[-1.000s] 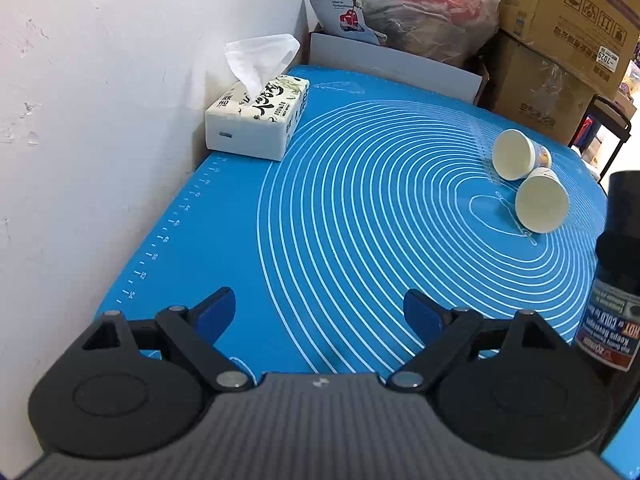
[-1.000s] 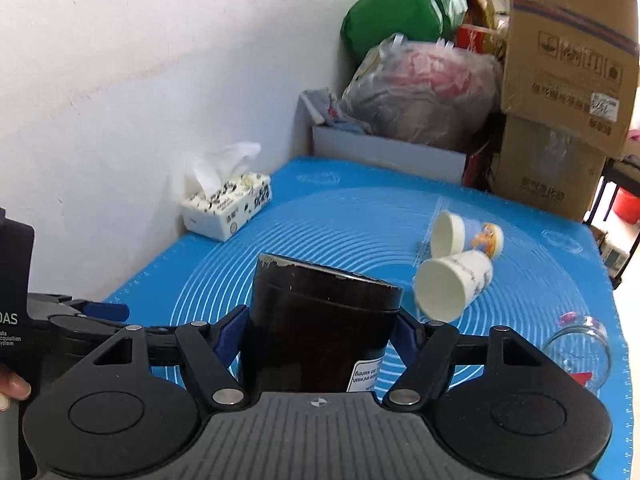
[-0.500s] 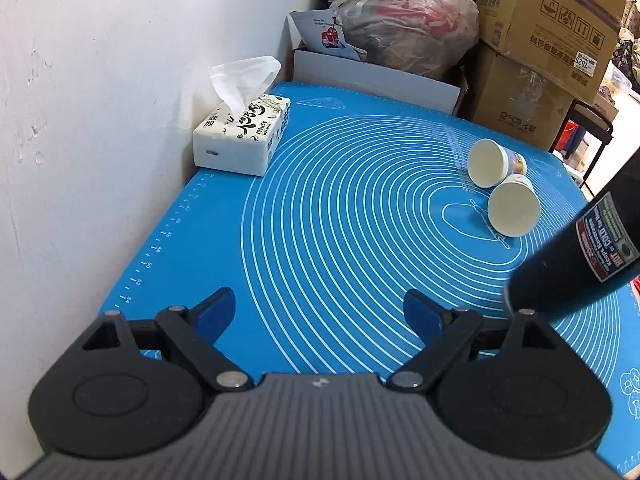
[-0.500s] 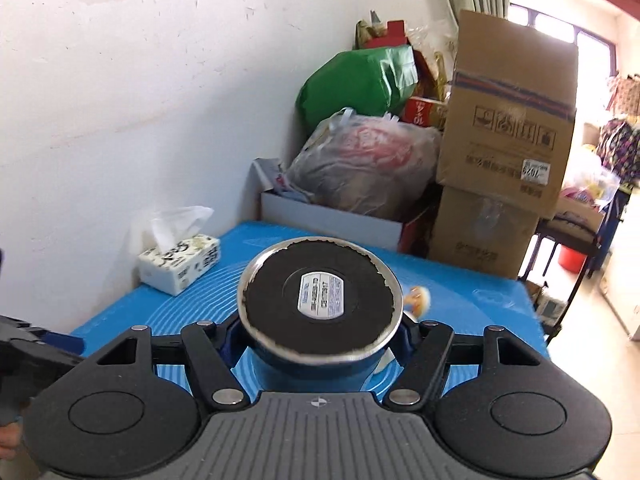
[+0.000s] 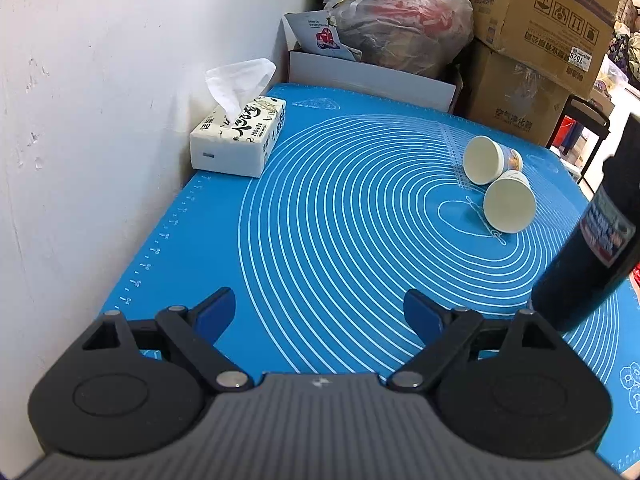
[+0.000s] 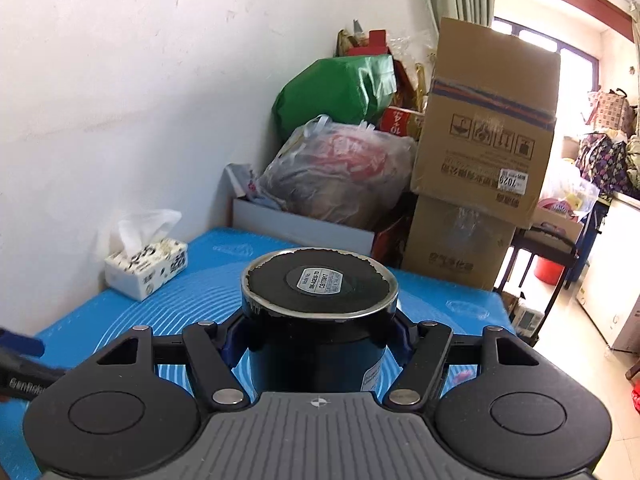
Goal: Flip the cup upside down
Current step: 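Rotate the bottle with the right tool until its base points down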
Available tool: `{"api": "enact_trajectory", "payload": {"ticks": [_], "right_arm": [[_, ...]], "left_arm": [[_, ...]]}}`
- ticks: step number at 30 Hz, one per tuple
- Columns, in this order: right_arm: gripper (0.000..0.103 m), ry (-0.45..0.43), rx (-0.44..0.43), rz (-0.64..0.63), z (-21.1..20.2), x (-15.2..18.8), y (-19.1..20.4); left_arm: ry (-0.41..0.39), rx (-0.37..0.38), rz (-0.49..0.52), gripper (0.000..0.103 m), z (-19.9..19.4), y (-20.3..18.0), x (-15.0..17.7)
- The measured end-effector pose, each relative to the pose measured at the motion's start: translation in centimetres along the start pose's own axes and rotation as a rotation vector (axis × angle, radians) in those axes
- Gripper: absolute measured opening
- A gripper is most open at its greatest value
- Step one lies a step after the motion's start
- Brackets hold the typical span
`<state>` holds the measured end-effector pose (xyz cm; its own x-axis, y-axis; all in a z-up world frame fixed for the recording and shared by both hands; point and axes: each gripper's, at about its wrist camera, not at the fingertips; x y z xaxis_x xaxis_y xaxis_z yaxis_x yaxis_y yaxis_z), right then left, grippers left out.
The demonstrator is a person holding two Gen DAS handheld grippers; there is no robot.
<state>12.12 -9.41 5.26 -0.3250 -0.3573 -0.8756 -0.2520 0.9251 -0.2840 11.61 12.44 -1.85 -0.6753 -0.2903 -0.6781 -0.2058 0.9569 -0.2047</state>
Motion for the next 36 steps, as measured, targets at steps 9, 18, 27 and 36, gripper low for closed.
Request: {"api": "enact_trajectory", "payload": {"ticks": [9, 18, 27, 36], "right_arm": [[0.065, 0.036, 0.017, 0.059, 1.6, 1.6, -1.0], [0.066, 0.045, 0.018, 0.066, 1.9, 1.8, -1.6], [0.070, 0.052, 0.029, 0.060, 1.9, 1.7, -1.4], [0.072, 0.058, 0.035, 0.050, 2.1, 2.0, -1.2]], "left_arm": [[0.017, -0.007, 0.005, 0.091, 0.5, -0.1, 0.2], [0.028, -0.002, 0.017, 0.091, 0.8, -0.6, 0.5], [0.028, 0.008, 0.027, 0.091, 0.7, -1.0, 0.8], [0.029, 0.004, 0.022, 0.091, 0.8, -0.9, 0.7]]}}
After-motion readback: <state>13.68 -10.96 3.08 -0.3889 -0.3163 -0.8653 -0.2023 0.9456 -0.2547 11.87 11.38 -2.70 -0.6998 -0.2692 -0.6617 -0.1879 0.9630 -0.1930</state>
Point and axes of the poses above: each gripper's, at about its wrist camera, not at the fingertips, and z roughly the way its jaws point, y to its left, x to its underside, and after that the axes turned 10 degrees about -z, right-handed
